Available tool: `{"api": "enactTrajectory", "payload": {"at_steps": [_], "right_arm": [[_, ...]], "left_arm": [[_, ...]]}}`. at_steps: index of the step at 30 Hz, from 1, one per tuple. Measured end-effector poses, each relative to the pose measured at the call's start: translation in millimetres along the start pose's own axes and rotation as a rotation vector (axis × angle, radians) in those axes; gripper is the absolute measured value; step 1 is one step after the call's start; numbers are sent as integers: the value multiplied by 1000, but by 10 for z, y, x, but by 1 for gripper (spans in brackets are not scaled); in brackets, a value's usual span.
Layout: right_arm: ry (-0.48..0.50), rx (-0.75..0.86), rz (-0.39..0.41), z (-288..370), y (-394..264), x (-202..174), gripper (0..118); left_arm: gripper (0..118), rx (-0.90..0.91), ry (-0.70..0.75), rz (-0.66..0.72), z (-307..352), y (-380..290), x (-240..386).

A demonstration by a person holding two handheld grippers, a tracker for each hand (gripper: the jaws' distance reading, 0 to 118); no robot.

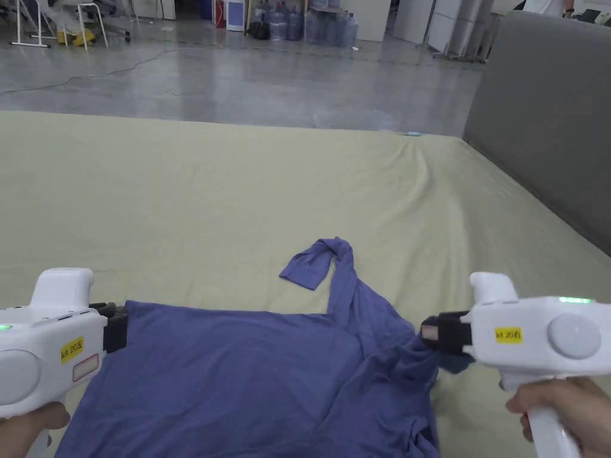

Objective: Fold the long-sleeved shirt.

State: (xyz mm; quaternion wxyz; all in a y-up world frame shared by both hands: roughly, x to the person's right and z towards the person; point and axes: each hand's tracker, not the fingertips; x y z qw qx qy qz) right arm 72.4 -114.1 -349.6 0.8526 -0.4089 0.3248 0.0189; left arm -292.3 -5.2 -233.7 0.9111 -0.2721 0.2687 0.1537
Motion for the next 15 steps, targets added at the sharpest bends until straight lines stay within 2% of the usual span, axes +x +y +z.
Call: {"api": "enactTrajectory", "payload": {"at_steps": [2, 5, 9, 10, 11, 12, 13, 15], "right_arm": [[64, -44, 51, -101, -231, -214, 0], [151, -141, 52, -458, -485, -464, 0], [101, -239, 125, -799, -677, -625, 3], [101, -244, 127, -803, -665, -624, 31], [92, -233, 125, -741, -622, -596, 67], [83, -207, 123, -661, -574, -584, 95], [69, -159, 122, -565, -509, -563, 104], [66, -36, 96, -243, -276, -446, 104]], "left_arm": [[0, -4, -5, 8, 11, -33, -24], [0, -14, -14, 6, -2, -84, -33], [0, -21, -11, 1, -22, -113, -42], [0, -19, -8, -4, -21, -118, -40], [0, -16, -7, -8, -18, -121, -42], [0, -15, -9, -12, -19, -121, -35], [0, -13, -10, -14, -17, -117, -38], [0, -8, -16, -12, -17, -99, -50]]}}
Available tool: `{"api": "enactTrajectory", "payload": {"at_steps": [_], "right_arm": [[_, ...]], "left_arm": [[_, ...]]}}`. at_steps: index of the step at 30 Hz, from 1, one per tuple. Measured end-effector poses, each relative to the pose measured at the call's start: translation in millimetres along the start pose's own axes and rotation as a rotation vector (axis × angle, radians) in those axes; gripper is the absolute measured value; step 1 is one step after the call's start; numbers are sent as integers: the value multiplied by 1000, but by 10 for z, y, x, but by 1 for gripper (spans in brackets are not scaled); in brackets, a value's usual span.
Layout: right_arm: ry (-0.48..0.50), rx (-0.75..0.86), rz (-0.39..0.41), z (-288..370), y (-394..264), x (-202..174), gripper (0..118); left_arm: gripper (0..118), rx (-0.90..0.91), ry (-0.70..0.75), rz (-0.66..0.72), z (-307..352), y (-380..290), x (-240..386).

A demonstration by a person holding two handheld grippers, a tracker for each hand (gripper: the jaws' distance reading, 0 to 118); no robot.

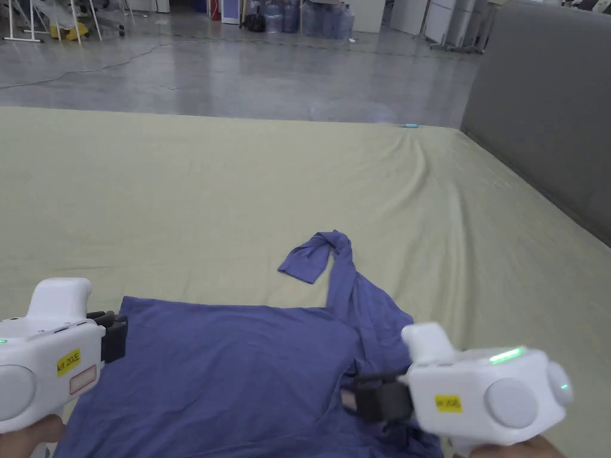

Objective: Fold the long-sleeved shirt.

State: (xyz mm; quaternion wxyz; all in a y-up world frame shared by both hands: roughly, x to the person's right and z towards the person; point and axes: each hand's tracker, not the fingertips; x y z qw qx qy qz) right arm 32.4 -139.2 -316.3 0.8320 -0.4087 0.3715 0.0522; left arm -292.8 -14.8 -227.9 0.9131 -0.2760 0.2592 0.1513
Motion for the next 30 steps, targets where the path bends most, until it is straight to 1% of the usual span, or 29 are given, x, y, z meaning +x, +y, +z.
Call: {"api": "enactTrajectory", "payload": {"at_steps": [1, 2, 3, 5, 6, 8, 9, 10, 12, 13, 16, 19, 20, 22, 23, 24, 25, 26, 27, 28, 29, 30], "right_arm": [[-23, 41, -22, 112, 115, 66, 104], [-56, 85, -57, 201, 267, 163, 104], [-88, 118, -89, 229, 413, 277, 104], [-140, 133, -119, 181, 675, 580, 104], [-193, 100, -135, 55, 792, 724, 104], [-287, -8, -162, -253, 945, 1016, 102], [-310, -64, -162, -458, 968, 1149, 100], [-333, -89, -164, -626, 969, 1255, 93], [-365, -135, -179, -982, 924, 1472, 56], [-372, -165, -202, -1128, 905, 1551, 51], [-340, -178, -274, -1419, 839, 1722, 52], [-335, -173, -291, -1584, 847, 1814, 53], [-335, -175, -293, -1616, 863, 1790, 53], [-339, -185, -290, -1647, 859, 1778, 50], [-351, -195, -273, -1644, 852, 1769, 48], [-358, -199, -261, -1633, 868, 1708, 42], [-357, -205, -258, -1598, 881, 1685, 27], [-351, -202, -254, -1564, 871, 1651, 20], [-348, -200, -223, -1560, 846, 1601, 20], [-378, -208, -170, -1589, 831, 1548, 20], [-386, -212, -141, -1610, 793, 1523, 19], [-398, -205, -119, -1621, 772, 1508, 18]], "left_arm": [[0, 1, -3, 3, -7, 10, 10], [0, -44, -23, 41, -47, 67, -17], [0, -38, -24, 42, -65, 71, -8], [0, -45, -27, 42, -124, 75, 38], [0, -26, -17, 23, -141, 43, 85], [0, -34, -24, 28, -181, 32, 107], [0, -38, -27, 31, -203, 18, 134], [0, -23, -26, 12, -213, -19, 170], [0, -42, -32, 10, -289, -38, 209], [0, -47, -30, 6, -321, -53, 244], [0, -65, -19, -15, -469, -69, 331], [0, -76, -12, -12, -611, -41, 391], [0, -80, -10, -12, -666, -27, 413], [0, -85, 2, -14, -777, -2, 476], [0, -86, 4, -12, -831, 22, 489], [0, -87, 10, -10, -899, 55, 507], [0, -90, 19, -6, -1012, 86, 499], [0, -103, 28, 7, -1133, 141, 484], [8, -107, 37, 19, -1239, 214, 469], [34, -118, 54, 36, -1358, 293, 447], [55, -137, 66, 50, -1504, 378, 439], [73, -165, 76, 64, -1667, 455, 409]]}}
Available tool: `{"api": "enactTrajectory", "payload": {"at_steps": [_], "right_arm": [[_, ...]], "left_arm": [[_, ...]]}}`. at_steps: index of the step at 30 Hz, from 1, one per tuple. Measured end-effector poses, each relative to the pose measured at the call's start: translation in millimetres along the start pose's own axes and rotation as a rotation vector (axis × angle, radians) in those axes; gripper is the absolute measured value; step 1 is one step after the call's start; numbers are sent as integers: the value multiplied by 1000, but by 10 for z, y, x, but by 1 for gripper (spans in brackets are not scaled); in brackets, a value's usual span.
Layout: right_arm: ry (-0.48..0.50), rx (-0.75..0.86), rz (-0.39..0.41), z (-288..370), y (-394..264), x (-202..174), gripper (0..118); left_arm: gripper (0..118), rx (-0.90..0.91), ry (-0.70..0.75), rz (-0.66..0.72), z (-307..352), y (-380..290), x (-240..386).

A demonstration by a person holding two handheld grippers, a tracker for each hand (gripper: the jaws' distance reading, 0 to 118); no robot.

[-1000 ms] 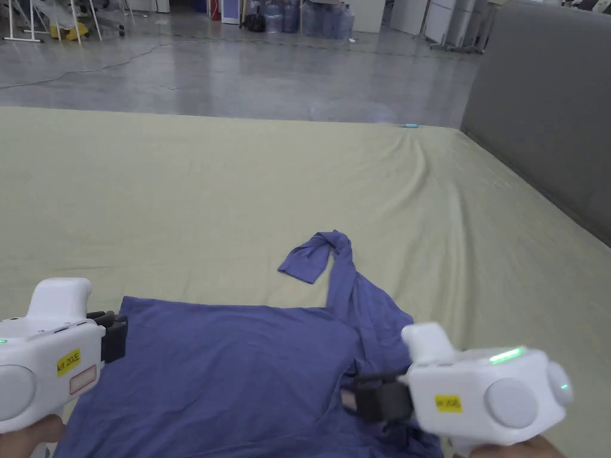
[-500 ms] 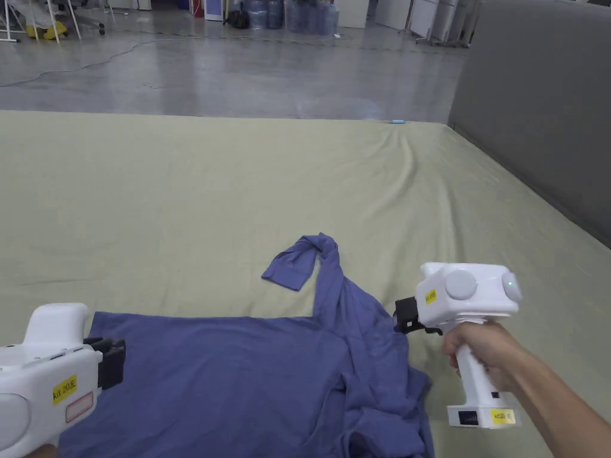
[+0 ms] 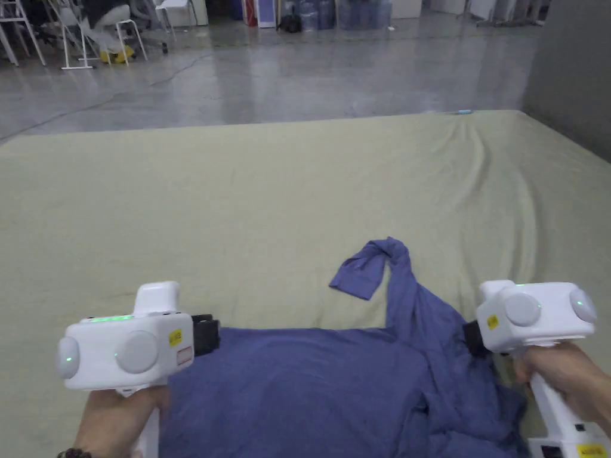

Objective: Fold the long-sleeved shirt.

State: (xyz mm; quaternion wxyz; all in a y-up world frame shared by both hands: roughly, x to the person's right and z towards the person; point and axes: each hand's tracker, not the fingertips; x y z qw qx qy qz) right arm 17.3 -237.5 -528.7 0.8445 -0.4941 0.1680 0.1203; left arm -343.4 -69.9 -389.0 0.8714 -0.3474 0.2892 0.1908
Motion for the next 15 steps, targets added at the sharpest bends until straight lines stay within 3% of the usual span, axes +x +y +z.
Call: {"api": "enactTrajectory", "payload": {"at_steps": [1, 2, 3, 9, 12, 13, 14, 15], "right_arm": [[-1, 2, 4, -4, -9, -7, 14], [-5, -3, 3, 12, -3, -79, 8], [-4, -7, 1, 15, 10, -77, 0], [0, -17, -13, 19, 3, -104, 0], [8, -16, -11, -24, 25, -67, 0], [9, -19, -15, -26, 29, -65, 0], [8, -24, -19, -31, 53, -69, 0], [4, -32, -16, 3, 89, -86, 0]], "left_arm": [[88, -18, 38, 10, -189, 83, 9], [89, -38, 64, 8, -370, 145, 15], [89, -51, 92, 15, -565, 194, 27], [89, -196, 209, -17, -1634, 188, 102], [85, -122, 203, -14, -1461, 28, 125], [69, -125, 190, -16, -1371, 41, 144], [45, -103, 184, -39, -1242, 7, 200], [8, -83, 197, -92, -1136, -87, 250]]}}
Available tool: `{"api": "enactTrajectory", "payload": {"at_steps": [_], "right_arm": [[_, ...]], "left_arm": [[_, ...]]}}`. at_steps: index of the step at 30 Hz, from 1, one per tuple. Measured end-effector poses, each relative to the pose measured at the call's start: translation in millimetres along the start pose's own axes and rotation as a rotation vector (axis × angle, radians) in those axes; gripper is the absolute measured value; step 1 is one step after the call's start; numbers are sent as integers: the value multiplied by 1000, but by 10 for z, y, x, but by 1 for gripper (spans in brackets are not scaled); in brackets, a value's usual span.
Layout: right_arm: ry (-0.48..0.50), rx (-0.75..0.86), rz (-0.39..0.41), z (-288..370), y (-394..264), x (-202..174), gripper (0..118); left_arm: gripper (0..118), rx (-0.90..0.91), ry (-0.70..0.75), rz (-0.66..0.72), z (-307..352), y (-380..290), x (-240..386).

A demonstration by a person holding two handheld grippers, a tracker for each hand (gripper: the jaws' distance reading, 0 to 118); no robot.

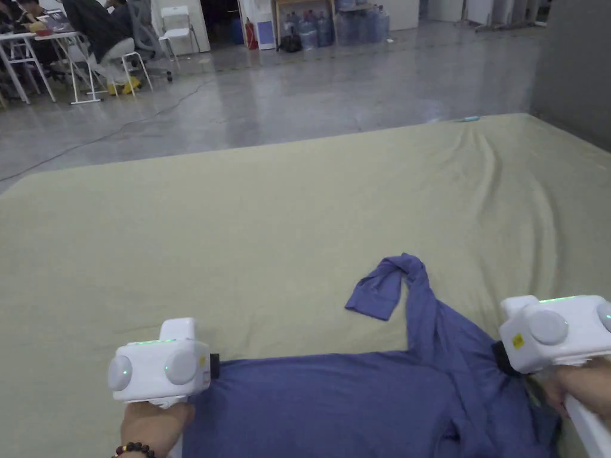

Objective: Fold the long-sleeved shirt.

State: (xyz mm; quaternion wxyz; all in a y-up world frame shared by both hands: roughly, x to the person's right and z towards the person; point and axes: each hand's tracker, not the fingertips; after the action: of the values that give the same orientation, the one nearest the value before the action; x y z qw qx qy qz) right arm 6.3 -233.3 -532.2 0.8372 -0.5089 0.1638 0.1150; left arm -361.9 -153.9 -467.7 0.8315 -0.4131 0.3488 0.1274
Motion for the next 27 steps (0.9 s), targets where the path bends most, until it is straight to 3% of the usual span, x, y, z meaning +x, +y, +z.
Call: {"api": "enactTrajectory", "payload": {"at_steps": [1, 4, 10, 15, 27], "right_arm": [[-6, -5, 7, 63, 28, -16, 0], [-22, 59, 29, 416, 92, -25, 0], [97, 160, -63, 1117, 271, 219, 0], [91, 265, -16, 1693, 500, 119, 0], [19, 662, -44, 3537, 2546, -58, 0]], "left_arm": [[0, 11, -30, -39, 149, -79, 8], [0, 45, -68, -58, 523, -102, -69], [0, 207, -139, 27, 1503, 288, -551], [0, 324, -173, 63, 2322, 581, -854], [0, 608, -59, 85, 3390, 2409, -893]]}}
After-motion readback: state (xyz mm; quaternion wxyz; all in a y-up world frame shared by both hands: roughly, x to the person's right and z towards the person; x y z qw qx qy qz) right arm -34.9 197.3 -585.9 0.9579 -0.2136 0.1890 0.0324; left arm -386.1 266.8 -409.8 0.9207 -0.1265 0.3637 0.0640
